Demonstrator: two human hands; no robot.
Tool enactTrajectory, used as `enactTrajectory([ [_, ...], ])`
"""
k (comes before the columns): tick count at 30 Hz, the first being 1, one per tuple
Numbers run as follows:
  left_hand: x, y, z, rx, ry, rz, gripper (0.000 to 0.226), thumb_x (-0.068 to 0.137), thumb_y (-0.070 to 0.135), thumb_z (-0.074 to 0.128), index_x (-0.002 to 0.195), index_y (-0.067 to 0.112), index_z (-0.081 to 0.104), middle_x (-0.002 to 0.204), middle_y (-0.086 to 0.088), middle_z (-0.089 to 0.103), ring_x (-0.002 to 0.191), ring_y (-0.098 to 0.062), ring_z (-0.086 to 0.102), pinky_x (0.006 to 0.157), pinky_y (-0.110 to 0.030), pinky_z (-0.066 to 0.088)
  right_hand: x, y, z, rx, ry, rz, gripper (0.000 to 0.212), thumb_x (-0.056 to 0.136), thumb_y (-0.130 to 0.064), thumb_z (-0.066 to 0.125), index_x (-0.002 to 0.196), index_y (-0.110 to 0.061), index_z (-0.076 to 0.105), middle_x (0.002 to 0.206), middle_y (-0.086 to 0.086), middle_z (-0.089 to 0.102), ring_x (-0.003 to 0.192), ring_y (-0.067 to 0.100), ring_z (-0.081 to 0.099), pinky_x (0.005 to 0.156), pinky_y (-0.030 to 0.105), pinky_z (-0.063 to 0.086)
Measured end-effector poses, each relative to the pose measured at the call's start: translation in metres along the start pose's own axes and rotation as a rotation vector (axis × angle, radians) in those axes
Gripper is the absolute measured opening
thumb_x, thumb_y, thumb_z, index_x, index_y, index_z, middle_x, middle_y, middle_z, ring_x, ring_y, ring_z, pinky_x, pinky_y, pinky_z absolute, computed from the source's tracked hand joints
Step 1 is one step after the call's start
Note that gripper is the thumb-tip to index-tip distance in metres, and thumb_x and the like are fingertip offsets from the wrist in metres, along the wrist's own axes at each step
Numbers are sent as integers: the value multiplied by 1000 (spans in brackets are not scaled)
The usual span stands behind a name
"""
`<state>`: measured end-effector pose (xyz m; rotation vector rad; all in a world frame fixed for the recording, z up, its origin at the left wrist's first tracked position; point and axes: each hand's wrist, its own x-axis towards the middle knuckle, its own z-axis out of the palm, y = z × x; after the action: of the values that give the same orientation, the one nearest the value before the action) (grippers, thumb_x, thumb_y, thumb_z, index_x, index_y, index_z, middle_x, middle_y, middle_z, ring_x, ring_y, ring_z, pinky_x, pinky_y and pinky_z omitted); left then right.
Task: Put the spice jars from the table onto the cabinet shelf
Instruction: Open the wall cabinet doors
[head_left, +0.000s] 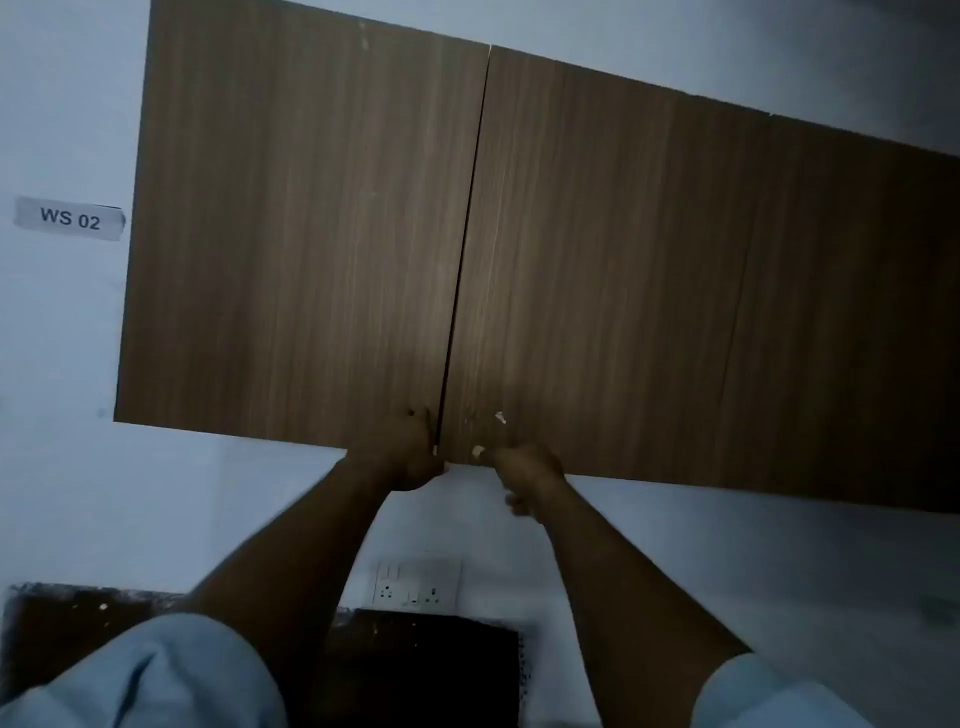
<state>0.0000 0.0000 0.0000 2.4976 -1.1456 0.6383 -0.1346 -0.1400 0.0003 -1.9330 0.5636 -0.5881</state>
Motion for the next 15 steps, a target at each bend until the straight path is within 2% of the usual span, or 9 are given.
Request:
enactTrajectory([
  [2, 1, 4, 3, -8, 48, -30, 62, 87, 51, 69, 133, 14, 52, 123, -6, 62, 101, -19, 59, 84, -33, 52, 6, 6, 7, 212, -133, 170, 80, 81, -57, 76, 145, -15, 51, 138, 8, 54, 114, 28, 57, 86, 35, 58],
  [5, 0, 11, 6, -73, 73, -63, 69, 87, 46, 71, 142, 14, 45, 131, -9, 60, 109, -25, 61, 90, -39, 54, 14, 10, 19, 434, -248, 223, 79, 80, -54, 78, 145, -17, 50, 147, 7, 45, 126, 32, 49, 93, 38, 54],
  [8, 0, 15, 6, -90, 82, -63, 77, 87, 45, 72, 148, 11, 39, 138, -11, 57, 118, -28, 59, 97, -44, 53, 27, 9, 26, 685, -192, 186, 66, 81, -42, 81, 138, -20, 56, 144, 5, 46, 129, 29, 47, 99, 42, 52],
  [11, -5, 14, 8, -117, 68, -68, 76, 89, 42, 72, 149, 9, 39, 139, -12, 57, 120, -28, 58, 99, -46, 52, 27, 11, 37, 880, -185, 183, 34, 81, -37, 82, 108, -26, 65, 132, 4, 53, 129, 25, 49, 100, 41, 50],
  [13, -7, 13, 9, -149, 70, -63, 71, 90, 40, 71, 147, 8, 41, 136, -14, 58, 116, -29, 59, 97, -45, 53, 24, 17, 46, 924, -144, 179, 32, 80, -38, 83, 105, -28, 66, 125, 0, 56, 123, 20, 52, 97, 39, 50],
  [15, -6, 14, 4, -247, 67, -59, 67, 93, 42, 68, 144, 7, 43, 134, -14, 59, 116, -29, 59, 97, -46, 52, 19, 20, 51, 929, -92, 158, 44, 79, -40, 84, 117, -27, 67, 126, -2, 58, 120, 18, 53, 96, 38, 49],
])
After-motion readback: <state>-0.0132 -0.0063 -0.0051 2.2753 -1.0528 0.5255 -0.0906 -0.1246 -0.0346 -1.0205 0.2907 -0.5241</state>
